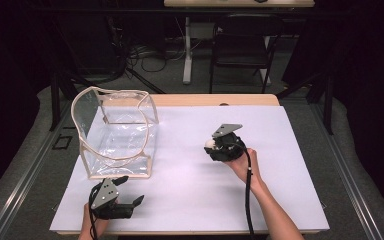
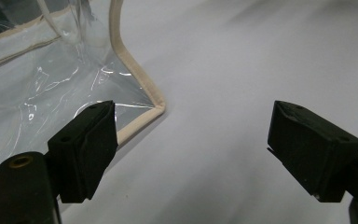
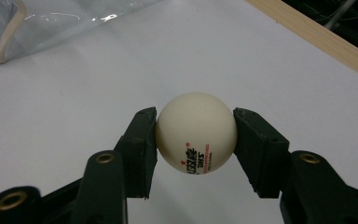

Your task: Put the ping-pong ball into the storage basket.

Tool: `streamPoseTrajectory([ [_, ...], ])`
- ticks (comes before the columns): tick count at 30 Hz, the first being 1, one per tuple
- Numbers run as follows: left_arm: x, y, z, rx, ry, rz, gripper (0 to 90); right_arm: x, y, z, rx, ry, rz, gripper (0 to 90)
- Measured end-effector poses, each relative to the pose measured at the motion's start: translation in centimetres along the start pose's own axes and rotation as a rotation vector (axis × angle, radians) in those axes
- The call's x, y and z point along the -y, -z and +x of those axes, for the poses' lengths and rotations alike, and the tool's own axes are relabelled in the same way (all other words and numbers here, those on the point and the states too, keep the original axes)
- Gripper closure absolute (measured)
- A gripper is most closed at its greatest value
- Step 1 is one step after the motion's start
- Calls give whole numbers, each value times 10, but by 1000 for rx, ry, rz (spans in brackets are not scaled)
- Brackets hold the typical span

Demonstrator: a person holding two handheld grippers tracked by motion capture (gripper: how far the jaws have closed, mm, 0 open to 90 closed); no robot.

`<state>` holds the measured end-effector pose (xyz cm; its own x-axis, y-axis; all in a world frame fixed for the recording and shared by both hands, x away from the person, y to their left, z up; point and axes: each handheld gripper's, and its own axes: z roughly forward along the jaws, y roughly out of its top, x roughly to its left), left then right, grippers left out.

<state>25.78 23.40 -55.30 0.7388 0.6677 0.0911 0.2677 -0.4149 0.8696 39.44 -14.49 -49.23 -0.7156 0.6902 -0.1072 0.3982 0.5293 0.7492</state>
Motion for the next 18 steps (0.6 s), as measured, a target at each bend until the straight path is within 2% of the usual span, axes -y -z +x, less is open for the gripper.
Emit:
streamPoseTrajectory([
  [18, 0, 1, 0, -1, -4, 1, 163, -5, 10, 3, 10, 16, -9, 506],
])
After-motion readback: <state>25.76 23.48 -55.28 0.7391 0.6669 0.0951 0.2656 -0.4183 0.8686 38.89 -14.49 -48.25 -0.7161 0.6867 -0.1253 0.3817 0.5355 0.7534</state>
